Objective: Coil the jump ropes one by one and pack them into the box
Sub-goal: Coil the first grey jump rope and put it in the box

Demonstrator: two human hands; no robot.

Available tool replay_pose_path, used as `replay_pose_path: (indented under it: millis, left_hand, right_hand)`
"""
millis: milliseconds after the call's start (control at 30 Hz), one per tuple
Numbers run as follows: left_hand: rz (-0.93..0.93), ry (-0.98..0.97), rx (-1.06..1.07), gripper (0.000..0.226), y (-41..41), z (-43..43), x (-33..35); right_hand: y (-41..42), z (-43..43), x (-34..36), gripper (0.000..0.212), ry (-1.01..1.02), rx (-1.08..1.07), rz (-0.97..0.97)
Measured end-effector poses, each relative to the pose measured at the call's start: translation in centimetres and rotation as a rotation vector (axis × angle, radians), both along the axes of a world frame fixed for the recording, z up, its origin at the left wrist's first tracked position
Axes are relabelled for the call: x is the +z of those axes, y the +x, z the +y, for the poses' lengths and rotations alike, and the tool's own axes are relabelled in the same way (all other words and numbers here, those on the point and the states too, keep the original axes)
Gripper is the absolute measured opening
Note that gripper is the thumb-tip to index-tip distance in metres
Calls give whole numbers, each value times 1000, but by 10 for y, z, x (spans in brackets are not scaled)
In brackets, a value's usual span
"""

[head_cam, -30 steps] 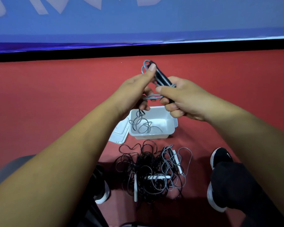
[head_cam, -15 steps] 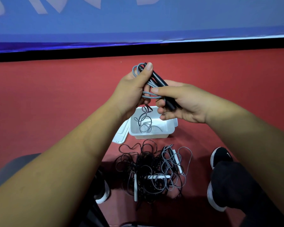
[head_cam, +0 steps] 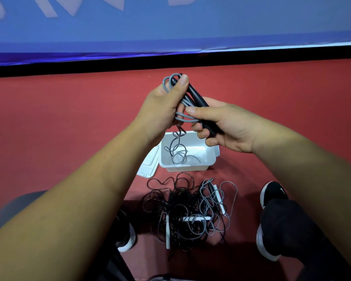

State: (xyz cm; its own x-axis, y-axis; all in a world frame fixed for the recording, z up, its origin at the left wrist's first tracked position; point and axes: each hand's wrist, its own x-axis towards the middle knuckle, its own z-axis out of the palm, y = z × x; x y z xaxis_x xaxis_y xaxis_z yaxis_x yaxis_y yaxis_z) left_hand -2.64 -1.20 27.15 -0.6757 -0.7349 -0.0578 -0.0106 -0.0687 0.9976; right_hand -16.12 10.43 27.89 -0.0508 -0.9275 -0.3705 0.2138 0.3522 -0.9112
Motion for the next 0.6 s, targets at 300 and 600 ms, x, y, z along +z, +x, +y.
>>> replay_pose_path:
  millis: [300,600]
  left_hand:
    - [-126,-164,69,52,2,-5,7]
    - [-107,0,146,30,2,-6,2]
  right_hand:
    - [0,-2,0,17,23,-59,-32]
    - [-4,-5,-9,23,36,-194,3]
